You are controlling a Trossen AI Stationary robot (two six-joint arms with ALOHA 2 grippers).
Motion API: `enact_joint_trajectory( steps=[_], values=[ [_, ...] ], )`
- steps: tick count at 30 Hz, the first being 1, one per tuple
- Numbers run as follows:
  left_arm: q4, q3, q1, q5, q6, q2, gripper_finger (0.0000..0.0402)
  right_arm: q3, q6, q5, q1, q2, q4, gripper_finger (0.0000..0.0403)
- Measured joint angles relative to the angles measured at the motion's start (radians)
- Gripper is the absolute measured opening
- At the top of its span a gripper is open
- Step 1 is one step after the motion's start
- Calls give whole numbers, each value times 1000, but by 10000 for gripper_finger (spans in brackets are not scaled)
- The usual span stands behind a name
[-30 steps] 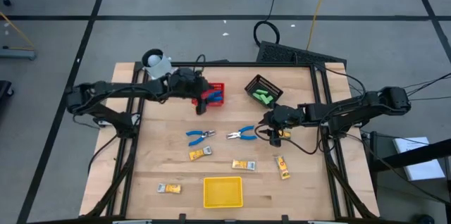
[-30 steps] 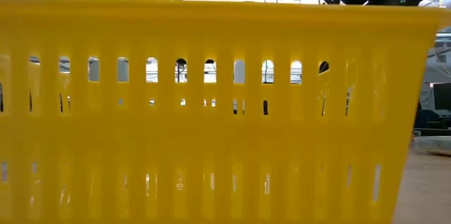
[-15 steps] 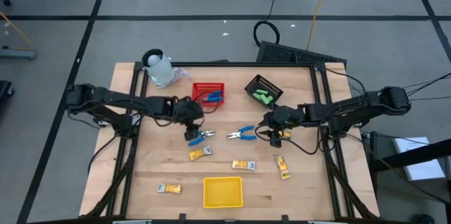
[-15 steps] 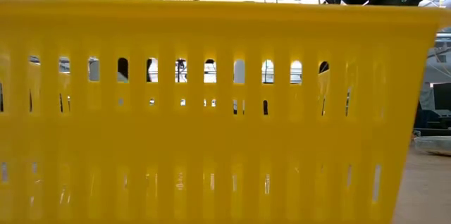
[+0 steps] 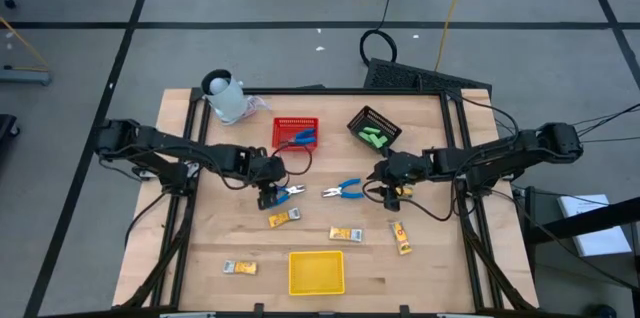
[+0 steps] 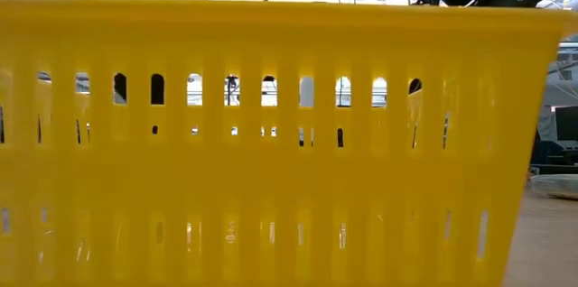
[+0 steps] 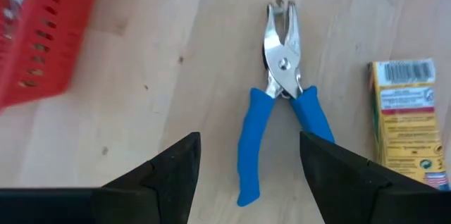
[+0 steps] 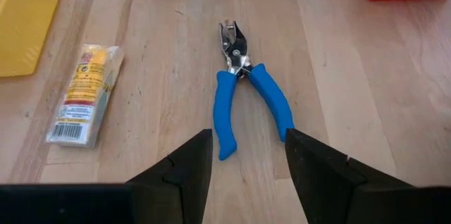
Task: Pick & Place School Supplies
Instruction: Put the blue hole puncher into the red bin
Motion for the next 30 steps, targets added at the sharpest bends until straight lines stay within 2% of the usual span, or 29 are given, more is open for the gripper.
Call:
enact_joint_trajectory(
  steps=[9,16,20,27,30],
  values=[
    [21,0,-14,-12,-7,157,246,0,0,2,0,0,2,169],
    [31,5,-18,-7,-20,220,237,0,0,2,0,0,0,169],
    [46,4,-30,-9,-25,223,184,0,0,2,0,0,0,169],
    [62,2,-50,-35,11,224,33,0,0,2,0,0,0,169],
    [60,2,-51,-32,18,224,33,0,0,2,0,0,0,169]
  ],
)
